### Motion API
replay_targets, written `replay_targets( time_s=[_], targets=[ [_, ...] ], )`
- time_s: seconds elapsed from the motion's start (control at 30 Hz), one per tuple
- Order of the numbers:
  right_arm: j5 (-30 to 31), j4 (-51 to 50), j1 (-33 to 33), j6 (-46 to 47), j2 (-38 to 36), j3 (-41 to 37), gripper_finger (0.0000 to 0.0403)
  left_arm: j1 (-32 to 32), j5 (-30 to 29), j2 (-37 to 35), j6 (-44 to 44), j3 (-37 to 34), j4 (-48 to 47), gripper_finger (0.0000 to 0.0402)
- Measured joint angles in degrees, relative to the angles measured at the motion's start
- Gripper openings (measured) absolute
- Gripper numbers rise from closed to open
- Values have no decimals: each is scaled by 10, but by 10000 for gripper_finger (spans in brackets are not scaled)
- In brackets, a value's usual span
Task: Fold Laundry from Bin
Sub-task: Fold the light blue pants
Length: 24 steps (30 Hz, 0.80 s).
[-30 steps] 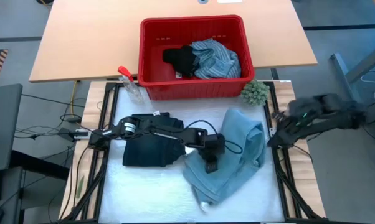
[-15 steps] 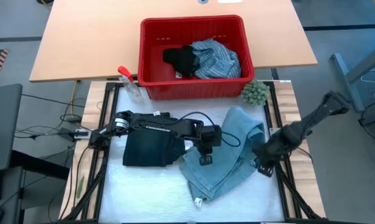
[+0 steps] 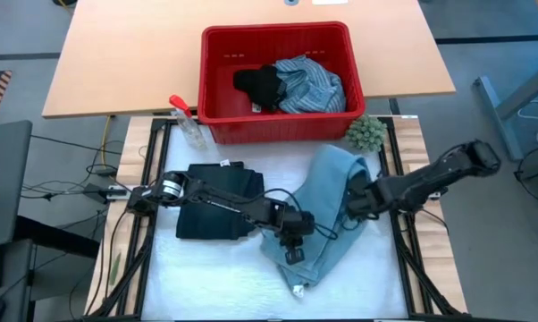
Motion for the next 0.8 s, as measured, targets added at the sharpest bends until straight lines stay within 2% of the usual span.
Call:
replay_targets(
  time_s=[0.13,0.23,0.33,0.4,0.5,0.67,0.73,0.8],
  targets=[
    [107,76,-65,-128,4,28,17,-16,5,-1,-80,-57,99,0],
    [157,169,-104,-254,2,46,18,-25,13,-1,-130,-86,161,0],
    [142,247,-134,-354,2,63,18,-28,14,-1,-146,-96,197,0],
    [109,252,-140,-388,2,88,18,-31,-4,-3,-131,-96,201,0],
    [86,178,-142,-368,2,143,18,-32,-78,-36,-95,-97,149,0],
    [89,-27,-117,-263,2,250,18,-20,-213,-137,-7,-97,74,0],
    [54,-76,-97,-191,1,275,18,-11,-236,-171,23,-97,48,0],
    [6,-71,-63,-115,-4,279,18,2,-252,-196,44,-97,20,0]
  ],
)
